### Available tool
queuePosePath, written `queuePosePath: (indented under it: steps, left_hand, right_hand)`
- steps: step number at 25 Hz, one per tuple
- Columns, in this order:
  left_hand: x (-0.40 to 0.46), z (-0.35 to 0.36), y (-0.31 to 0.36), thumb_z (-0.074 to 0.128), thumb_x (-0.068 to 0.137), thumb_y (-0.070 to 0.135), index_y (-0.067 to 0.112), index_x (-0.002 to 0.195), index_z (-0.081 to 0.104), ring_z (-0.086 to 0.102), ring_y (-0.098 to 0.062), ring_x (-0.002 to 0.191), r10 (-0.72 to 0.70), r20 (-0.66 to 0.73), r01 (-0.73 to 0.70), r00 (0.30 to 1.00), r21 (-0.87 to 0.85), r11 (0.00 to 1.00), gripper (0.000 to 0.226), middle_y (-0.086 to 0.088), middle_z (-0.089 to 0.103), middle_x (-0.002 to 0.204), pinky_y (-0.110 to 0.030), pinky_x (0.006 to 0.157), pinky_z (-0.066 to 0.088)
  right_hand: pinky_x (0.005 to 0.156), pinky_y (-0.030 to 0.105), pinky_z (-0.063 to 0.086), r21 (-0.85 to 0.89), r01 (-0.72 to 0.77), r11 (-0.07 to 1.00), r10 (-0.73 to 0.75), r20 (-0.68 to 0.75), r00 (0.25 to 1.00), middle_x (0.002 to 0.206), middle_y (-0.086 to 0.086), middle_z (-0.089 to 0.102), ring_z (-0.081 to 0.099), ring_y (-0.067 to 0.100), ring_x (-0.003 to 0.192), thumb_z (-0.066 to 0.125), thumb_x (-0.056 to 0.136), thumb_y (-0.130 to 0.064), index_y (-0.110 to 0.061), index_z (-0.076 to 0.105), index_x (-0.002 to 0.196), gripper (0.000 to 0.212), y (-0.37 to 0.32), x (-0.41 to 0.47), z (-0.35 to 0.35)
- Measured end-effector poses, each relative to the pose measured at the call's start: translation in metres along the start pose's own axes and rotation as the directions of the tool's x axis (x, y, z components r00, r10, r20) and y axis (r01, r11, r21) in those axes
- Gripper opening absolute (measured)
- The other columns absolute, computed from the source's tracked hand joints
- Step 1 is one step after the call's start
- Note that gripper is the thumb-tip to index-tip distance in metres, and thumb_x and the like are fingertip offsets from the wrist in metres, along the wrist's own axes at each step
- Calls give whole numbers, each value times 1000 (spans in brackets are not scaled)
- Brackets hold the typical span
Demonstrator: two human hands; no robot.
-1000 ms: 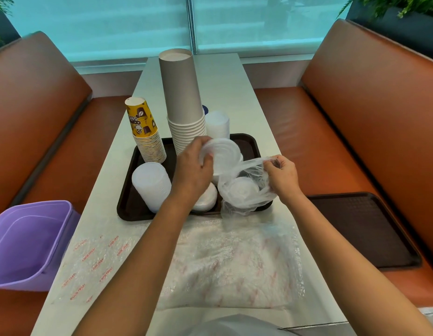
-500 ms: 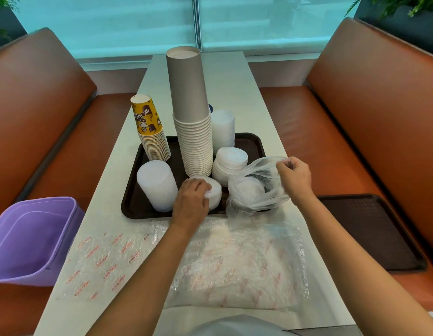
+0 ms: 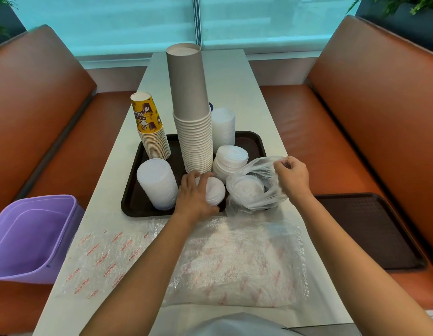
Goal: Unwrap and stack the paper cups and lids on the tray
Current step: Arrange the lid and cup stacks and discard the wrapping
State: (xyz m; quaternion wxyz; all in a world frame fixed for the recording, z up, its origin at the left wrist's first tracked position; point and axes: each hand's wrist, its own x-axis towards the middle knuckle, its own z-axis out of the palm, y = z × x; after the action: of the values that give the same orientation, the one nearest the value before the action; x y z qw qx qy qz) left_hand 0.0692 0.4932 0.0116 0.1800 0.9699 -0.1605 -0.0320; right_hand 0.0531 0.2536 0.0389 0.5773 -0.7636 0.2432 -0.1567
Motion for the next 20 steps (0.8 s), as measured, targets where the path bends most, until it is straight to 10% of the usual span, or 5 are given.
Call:
queuePosePath:
  steps: [20]
  left_hand:
    - [20,-4,2,76,68,49,33,147,7,35,-35,128,-216,271,223,938,6,975,106,-15,22,142,-42,102,39]
  right_hand:
    - [54,31,30,24,-8,1000,8,24,1000,61,2,41,35,20,61,54,82,-12,-17,43,60,25,-3,-3,-1]
